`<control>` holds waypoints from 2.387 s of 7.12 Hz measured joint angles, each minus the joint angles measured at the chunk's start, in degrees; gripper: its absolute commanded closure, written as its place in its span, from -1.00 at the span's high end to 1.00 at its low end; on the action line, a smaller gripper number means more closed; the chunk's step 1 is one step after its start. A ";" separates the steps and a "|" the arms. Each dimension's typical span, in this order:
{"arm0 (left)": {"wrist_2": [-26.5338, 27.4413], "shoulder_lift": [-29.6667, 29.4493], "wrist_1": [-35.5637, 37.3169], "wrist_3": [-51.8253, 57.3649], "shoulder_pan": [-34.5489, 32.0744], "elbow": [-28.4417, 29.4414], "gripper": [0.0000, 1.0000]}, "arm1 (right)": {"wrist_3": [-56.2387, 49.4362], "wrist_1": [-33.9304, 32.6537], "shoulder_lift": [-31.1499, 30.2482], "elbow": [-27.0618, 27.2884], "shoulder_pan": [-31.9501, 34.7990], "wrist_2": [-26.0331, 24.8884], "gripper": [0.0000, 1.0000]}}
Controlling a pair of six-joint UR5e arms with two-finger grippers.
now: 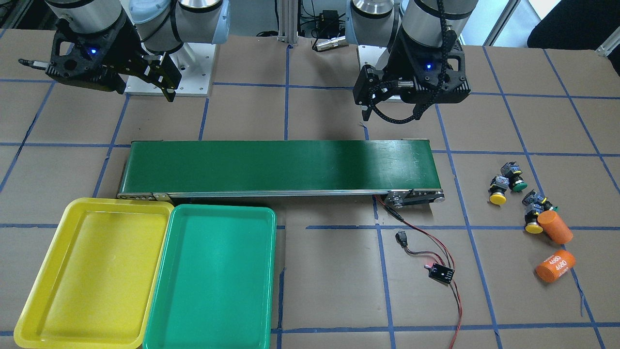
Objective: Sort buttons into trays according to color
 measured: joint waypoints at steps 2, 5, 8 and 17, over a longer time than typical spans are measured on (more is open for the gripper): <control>-0.07 0.37 -0.01 2.02 0.31 -0.32 1.00 | 0.00 -0.38 -0.03 -0.01 0.00 0.04 1.00; 0.49 2.74 -2.48 4.04 3.55 -1.43 1.00 | 0.00 -0.58 -0.30 0.00 0.00 0.02 1.00; 0.55 4.06 -6.51 14.15 10.62 -1.87 1.00 | 0.00 -0.53 -0.33 0.05 0.00 0.09 1.00; 4.57 -17.00 17.63 67.85 40.71 -3.26 1.00 | 0.08 -0.74 -0.29 0.57 0.00 0.46 1.00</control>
